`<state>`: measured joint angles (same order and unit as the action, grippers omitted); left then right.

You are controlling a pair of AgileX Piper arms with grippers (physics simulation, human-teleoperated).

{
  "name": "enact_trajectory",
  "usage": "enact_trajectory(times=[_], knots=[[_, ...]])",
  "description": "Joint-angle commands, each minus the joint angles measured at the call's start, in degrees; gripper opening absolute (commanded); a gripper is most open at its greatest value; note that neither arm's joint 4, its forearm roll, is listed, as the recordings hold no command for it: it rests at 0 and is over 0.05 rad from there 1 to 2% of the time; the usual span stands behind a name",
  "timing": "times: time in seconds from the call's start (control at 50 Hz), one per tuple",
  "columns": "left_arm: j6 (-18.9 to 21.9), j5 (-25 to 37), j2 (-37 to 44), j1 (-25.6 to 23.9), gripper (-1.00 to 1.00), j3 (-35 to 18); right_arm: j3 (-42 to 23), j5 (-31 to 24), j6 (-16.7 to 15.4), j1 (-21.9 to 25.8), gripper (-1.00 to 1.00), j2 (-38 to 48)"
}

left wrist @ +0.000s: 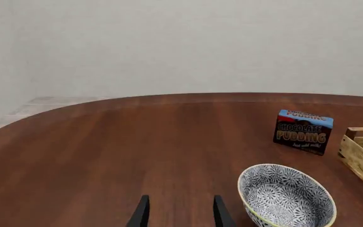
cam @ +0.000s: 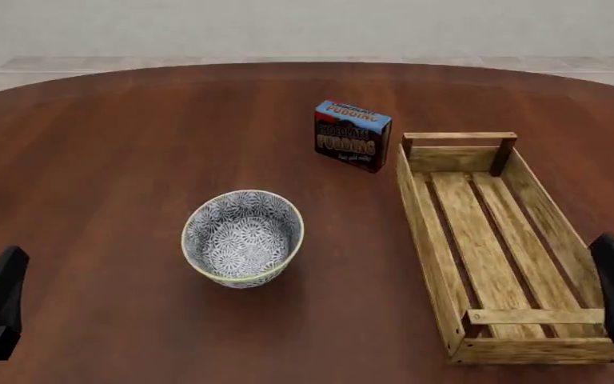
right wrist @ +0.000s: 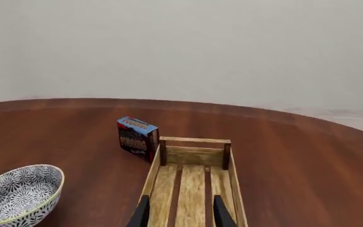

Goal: Pick up the bowl on the left and put it in the tray.

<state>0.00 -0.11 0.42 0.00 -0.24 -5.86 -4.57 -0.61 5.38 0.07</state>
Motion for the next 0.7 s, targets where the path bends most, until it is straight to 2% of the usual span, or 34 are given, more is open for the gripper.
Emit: enact_trajectory(times=[0.02, 0.1, 0.28, 0.4, 0.54, 0.7], knots=[[0.00, 0.00, 0.01, 0.00, 1.00, 0.00, -8.76, -6.94, -3.05, 4.96, 1.00, 0.74], [0.00, 0.00, 0.01, 0.00, 1.00, 0.00, -11.29, -6.24, -3.38, 8.18, 1.00, 4.86], [0.00, 0.00, 0.01, 0.00, 1.00, 0.00, -14.76, -1.94, -9.09, 12.91, 1.00, 14.54], [0.00, 0.00, 0.01, 0.00, 1.00, 0.00, -17.41, -1.15, -10.87, 14.95, 1.00, 18.57], [0.00, 0.00, 0.01, 0.00, 1.00, 0.00, -20.63, -0.24, -10.65, 18.84, 1.00, 25.21], [0.00, 0.00, 0.01, 0.00, 1.00, 0.00, -23.86, 2.16, -5.40, 29.04, 1.00, 38.08]])
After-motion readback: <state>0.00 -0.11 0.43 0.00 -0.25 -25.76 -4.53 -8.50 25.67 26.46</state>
